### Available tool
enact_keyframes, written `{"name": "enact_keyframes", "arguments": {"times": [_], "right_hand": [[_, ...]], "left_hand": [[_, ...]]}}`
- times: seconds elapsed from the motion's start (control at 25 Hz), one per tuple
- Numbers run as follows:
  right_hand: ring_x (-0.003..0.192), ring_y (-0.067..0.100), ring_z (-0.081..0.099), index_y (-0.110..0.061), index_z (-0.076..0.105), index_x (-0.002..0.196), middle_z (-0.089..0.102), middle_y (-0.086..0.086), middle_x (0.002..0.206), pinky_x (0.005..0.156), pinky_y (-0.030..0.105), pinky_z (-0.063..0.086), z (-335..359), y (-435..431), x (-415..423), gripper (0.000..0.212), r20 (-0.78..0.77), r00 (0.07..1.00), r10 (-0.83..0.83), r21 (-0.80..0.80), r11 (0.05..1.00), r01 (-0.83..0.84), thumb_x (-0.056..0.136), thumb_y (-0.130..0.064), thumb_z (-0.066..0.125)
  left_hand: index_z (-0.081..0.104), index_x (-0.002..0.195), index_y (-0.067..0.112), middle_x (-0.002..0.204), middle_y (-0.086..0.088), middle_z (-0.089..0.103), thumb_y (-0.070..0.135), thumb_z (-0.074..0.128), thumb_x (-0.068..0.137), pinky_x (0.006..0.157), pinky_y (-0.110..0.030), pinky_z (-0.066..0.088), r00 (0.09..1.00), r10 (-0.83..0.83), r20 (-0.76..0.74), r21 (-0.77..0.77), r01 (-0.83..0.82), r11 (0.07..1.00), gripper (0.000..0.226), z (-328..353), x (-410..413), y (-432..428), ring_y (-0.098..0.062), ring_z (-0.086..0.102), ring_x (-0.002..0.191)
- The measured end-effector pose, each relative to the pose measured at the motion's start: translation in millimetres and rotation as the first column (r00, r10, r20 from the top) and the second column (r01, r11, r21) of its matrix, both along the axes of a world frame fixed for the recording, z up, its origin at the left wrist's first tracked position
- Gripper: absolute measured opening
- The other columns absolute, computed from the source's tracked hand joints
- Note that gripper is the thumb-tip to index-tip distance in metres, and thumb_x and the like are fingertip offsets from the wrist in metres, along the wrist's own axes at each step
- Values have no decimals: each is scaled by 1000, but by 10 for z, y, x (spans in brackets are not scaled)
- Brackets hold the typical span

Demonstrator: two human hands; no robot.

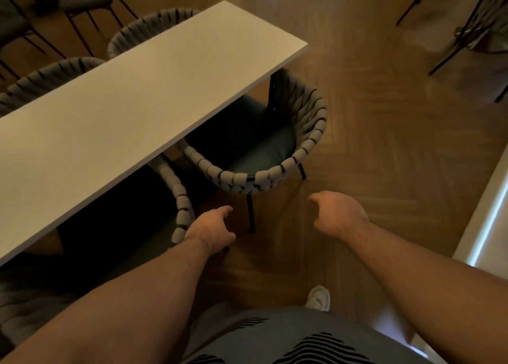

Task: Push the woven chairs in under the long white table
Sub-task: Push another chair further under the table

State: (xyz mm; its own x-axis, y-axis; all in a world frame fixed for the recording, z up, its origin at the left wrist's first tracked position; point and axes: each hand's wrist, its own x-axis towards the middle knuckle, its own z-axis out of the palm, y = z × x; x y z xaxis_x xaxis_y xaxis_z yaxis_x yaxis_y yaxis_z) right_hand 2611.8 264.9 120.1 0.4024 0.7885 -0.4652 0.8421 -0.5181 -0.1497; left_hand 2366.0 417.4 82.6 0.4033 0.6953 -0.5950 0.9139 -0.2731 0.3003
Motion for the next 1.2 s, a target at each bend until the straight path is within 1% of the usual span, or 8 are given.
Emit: {"name": "enact_keyframes", "arguments": {"times": [0.24, 0.48, 0.6, 0.72, 0.88, 1.0, 1.08, 1.2], "right_hand": [[129, 20, 57, -31, 51, 150, 60, -5, 144, 110, 40, 48, -86, 184, 816, 58, 33, 995, 97, -1, 995, -97, 95, -22, 65], [132, 19, 54, -34, 51, 149, 60, -6, 143, 116, 44, 42, -425, 935, 1191, 61, 26, 976, 214, -19, 977, -214, 91, -21, 65], [142, 21, 46, -33, 46, 153, 53, -4, 153, 123, 47, 32, -612, 1385, 1391, 65, 32, 968, 250, -58, 967, -248, 92, -19, 63], [152, 22, 34, -31, 38, 159, 40, -1, 164, 128, 51, 21, -719, 1753, 1612, 68, 47, 957, 285, -103, 955, -280, 96, -18, 60], [151, 25, 34, -29, 39, 157, 40, 2, 163, 127, 54, 21, -942, 2174, 2008, 65, 54, 927, 371, -155, 920, -359, 96, -25, 61], [155, 27, 27, -29, 32, 161, 33, 4, 167, 128, 57, 18, -1195, 2468, 2348, 74, 37, 881, 473, -262, 855, -448, 95, -29, 65], [156, 28, 26, -28, 28, 163, 32, 4, 168, 128, 58, 13, -1385, 2622, 2570, 76, 21, 826, 563, -334, 783, -525, 95, -31, 63], [154, 26, 31, -29, 33, 162, 37, 3, 166, 129, 56, 10, -1630, 2832, 2864, 69, 12, 657, 753, -423, 600, -680, 98, -33, 58]], "left_hand": [[33, 162, 38, 161, 2, 44, 24, 77, 90, 105, -41, 55, 999, 35, 10, 6, -35, 999, 85, -89, 691, 50, -22, 52, 138], [28, 164, 35, 157, -2, 47, 26, 82, 83, 108, -42, 53, 998, 63, 21, -16, -63, 998, 97, -404, 1115, 566, -26, 51, 139], [26, 164, 34, 159, -2, 46, 25, 83, 83, 114, -42, 47, 1000, 24, 14, -39, -24, 999, 99, -615, 1405, 902, -26, 46, 144], [19, 166, 34, 160, -4, 45, 32, 84, 83, 118, -44, 43, 996, -52, -68, -123, 43, 991, 105, -760, 1720, 1159, -28, 44, 145], [10, 167, 40, 159, -3, 45, 53, 86, 75, 116, -50, 43, 970, -100, -219, -295, 32, 955, 120, -1004, 2153, 1351, -33, 44, 144], [18, 164, 44, 151, -3, 51, 53, 89, 71, 110, -51, 48, 963, -80, -257, -387, -26, 922, 118, -1167, 2420, 1343, -33, 49, 136], [29, 159, 43, 142, -2, 56, 46, 88, 75, 106, -50, 52, 954, -73, -290, -384, -46, 922, 103, -1287, 2524, 1312, -31, 55, 128], [37, 155, 43, 140, -1, 60, 33, 75, 89, 103, -49, 54, 924, -61, -377, -306, -62, 950, 78, -1442, 2660, 1294, -28, 59, 123]]}}
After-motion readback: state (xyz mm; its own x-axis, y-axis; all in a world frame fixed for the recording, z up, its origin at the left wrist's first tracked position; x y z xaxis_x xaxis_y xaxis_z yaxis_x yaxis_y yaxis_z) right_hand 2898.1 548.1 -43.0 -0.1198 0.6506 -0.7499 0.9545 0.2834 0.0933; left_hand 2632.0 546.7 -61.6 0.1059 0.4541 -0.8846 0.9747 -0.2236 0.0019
